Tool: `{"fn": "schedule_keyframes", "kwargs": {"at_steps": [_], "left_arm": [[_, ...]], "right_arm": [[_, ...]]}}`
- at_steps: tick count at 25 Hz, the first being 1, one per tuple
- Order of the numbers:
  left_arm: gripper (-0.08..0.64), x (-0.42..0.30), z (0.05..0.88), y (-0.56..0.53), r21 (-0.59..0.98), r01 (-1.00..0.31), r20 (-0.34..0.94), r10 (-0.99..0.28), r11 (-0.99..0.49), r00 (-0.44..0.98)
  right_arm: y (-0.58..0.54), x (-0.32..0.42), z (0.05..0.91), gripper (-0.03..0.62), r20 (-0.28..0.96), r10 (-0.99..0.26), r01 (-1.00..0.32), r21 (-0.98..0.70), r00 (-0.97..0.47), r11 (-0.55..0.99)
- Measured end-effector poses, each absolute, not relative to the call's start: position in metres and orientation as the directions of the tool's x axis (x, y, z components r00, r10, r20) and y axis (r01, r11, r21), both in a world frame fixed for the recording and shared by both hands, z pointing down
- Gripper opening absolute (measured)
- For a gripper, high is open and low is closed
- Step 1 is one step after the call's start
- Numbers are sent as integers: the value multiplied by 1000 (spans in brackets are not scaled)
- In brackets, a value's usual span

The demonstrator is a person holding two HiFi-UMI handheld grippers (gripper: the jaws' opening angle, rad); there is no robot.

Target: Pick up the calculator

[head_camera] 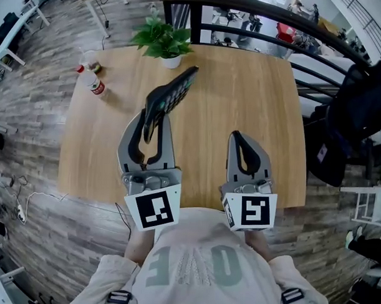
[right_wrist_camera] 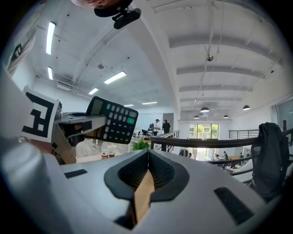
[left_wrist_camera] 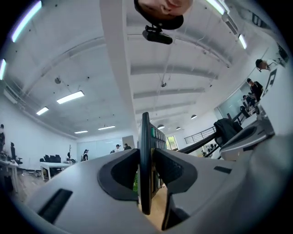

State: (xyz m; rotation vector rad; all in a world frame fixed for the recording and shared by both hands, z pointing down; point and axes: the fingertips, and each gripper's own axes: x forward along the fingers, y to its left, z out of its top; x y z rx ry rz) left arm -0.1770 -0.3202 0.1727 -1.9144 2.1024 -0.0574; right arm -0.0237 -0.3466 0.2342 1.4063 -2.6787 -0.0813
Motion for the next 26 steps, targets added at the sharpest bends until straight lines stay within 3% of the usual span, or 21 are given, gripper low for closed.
{"fn": "schedule_keyframes", "kwargs": {"at_steps": [4,26], "left_arm": [[123,-180,164,-310,-258,-955,-252,-965,144,-77],[123,-192,157,-299,-249,-956,-284,-955,154,-80]], "right_arm": [[-347,-35,229,18,61,-815,-803,138,-577,579],[-344,-45,218,18,18,-825,-812,160,-565,561]]}}
